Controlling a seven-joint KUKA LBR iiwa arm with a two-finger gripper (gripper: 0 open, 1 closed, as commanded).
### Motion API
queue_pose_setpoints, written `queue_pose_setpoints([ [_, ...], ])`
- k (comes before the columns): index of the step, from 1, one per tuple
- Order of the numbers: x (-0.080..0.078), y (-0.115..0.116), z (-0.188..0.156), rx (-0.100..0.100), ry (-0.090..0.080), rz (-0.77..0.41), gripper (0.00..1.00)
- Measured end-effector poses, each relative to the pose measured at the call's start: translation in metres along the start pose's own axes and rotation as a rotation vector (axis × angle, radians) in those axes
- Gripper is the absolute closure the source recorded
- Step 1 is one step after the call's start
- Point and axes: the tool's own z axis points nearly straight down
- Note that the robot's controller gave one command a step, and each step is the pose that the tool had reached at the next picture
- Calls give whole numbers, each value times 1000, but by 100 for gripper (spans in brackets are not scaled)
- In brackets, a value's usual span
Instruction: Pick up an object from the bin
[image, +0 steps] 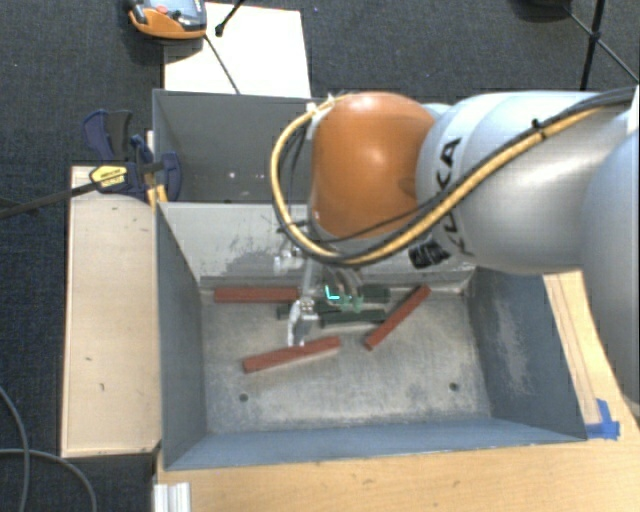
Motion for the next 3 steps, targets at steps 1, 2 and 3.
queue_pose_setpoints([
  [1, -2, -1, -4, -1, -8, 4, 0],
  [2, 2, -2, 8, -5, -20, 11, 0],
  [3, 25, 1, 80, -1, -10, -49, 0],
])
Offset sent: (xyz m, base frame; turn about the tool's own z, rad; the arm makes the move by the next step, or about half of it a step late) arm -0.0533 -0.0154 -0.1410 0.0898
